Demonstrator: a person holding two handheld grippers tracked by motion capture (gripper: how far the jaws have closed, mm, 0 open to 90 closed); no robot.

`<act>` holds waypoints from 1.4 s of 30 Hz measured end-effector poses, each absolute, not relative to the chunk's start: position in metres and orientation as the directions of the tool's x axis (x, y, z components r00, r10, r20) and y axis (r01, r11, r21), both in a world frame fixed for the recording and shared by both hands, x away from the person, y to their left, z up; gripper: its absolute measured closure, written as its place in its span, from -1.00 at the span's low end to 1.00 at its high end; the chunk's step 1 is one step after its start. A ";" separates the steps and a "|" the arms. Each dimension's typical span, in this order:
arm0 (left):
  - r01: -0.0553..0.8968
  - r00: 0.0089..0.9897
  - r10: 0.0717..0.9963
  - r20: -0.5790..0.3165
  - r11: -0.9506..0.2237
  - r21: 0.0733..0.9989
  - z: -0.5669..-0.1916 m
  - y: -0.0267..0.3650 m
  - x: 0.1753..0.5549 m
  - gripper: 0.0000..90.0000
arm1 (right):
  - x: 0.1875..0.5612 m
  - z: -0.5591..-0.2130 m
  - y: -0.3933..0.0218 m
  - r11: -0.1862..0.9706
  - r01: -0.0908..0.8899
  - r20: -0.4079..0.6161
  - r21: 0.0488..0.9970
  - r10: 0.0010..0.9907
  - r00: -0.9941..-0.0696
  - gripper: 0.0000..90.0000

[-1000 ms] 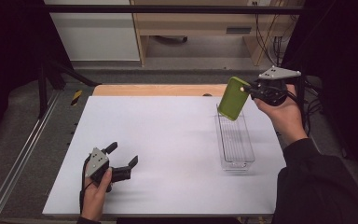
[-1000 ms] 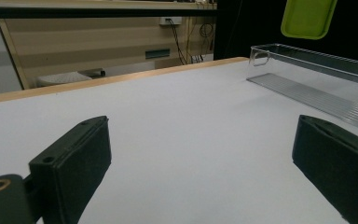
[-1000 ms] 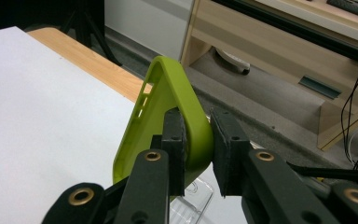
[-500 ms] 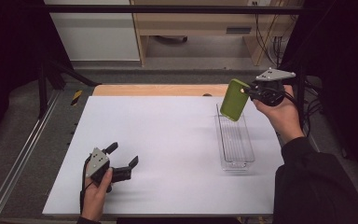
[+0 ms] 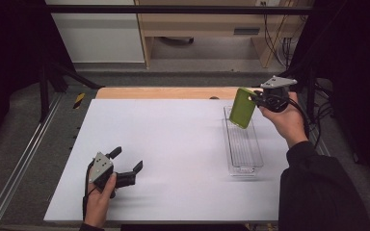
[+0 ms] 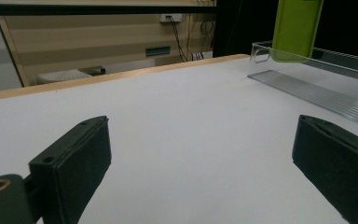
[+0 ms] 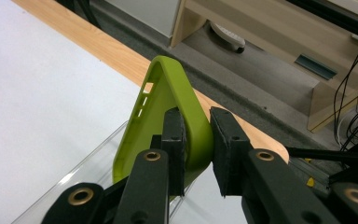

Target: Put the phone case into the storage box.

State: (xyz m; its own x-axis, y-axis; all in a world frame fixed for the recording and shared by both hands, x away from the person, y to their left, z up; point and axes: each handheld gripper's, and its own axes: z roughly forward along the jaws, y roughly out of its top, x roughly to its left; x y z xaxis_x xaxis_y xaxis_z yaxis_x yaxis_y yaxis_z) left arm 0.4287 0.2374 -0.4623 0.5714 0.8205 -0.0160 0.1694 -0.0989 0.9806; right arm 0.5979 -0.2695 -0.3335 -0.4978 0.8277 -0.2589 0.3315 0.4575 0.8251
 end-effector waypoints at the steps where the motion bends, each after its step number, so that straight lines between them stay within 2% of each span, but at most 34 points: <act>1: 0.170 0.572 0.820 -0.015 -0.100 0.980 -0.462 0.237 0.429 -0.91 | 0.600 -0.335 -0.269 0.461 0.330 -0.260 0.824 0.825 -0.502 0.70; 18: 0.170 0.569 0.823 -0.012 -0.104 0.980 -0.463 0.237 0.429 -0.91 | 0.616 -0.354 -0.258 0.486 0.331 -0.270 0.809 0.808 -0.524 0.70; 26: 0.177 0.570 0.822 -0.008 -0.113 0.978 -0.464 0.236 0.429 -0.91 | 0.617 -0.362 -0.256 0.523 0.315 -0.310 0.792 0.789 -0.530 0.70; 42: 0.176 0.571 0.821 -0.003 -0.119 0.977 -0.464 0.234 0.429 -0.92 | 0.624 -0.373 -0.254 0.510 0.277 -0.321 0.814 0.793 -0.518 0.69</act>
State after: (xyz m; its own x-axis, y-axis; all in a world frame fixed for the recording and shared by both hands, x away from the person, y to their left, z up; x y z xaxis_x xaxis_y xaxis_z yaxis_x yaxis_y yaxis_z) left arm 0.4287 0.2339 -0.4640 0.5706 0.8212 -0.0025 0.1758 -0.1191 0.9772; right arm 0.6242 -0.2544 -0.3728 -0.5184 0.7927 -0.3207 0.2770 0.5105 0.8140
